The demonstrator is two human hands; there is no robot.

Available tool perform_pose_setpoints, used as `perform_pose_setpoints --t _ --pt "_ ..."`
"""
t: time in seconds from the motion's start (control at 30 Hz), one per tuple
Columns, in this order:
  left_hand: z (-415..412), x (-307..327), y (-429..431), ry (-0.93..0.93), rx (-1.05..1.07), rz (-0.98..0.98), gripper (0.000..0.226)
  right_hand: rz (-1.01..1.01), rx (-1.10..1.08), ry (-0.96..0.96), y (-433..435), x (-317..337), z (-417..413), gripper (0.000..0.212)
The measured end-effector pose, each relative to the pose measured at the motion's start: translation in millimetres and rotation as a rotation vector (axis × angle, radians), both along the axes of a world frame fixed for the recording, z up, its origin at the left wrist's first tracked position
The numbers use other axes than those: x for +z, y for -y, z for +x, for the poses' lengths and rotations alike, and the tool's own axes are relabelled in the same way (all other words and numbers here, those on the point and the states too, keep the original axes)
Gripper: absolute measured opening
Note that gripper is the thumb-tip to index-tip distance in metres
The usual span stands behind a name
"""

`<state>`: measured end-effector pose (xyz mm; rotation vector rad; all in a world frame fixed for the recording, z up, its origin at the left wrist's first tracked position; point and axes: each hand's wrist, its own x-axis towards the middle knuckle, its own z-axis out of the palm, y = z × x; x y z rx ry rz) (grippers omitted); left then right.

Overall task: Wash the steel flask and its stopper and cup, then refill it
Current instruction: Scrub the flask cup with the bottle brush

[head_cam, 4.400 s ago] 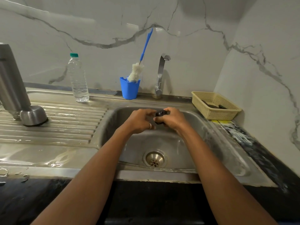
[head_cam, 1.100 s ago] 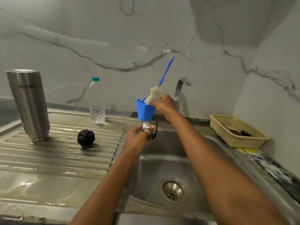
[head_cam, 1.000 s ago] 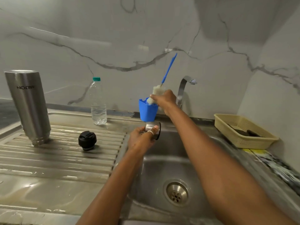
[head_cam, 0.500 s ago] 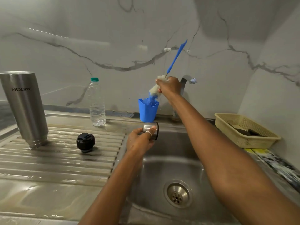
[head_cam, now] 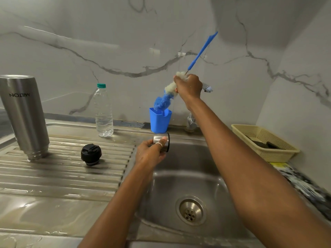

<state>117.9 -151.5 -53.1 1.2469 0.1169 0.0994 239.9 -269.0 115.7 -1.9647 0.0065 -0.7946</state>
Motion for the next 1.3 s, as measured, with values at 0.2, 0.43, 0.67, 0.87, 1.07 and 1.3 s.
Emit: perform_pose_setpoints --t 0.2,0.43,0.67,0.87,1.07,1.3 --pt "0.1 0.7 0.7 -0.015 -0.018 0.006 0.035 -0.028 -0.023 0.002 0.4 -2.8 -5.7 0.036" --pt "-1.6 2.6 0.5 -0.034 -0.011 0.032 0.034 -0.057 -0.028 0.018 -4.5 -7.9 -12.1 0.032" --pt "0.0 2.4 1.3 -0.058 -0.009 0.025 0.032 -0.032 -0.011 0.032 -6.7 -5.2 -24.4 0.031" --pt "-5.5 7.2 1.8 -0.092 0.008 -0.007 0.035 -0.031 -0.004 0.13 12.9 1.2 -72.3 0.033" --pt "-19.6 20.1 -1.6 -0.172 0.01 -0.125 0.028 0.176 -0.031 0.152 59.2 -26.9 -139.5 0.028" --pt "-26.1 26.4 9.4 -0.311 -0.038 -0.23 0.015 0.488 -0.007 0.046 85.1 -72.7 -166.3 0.019"
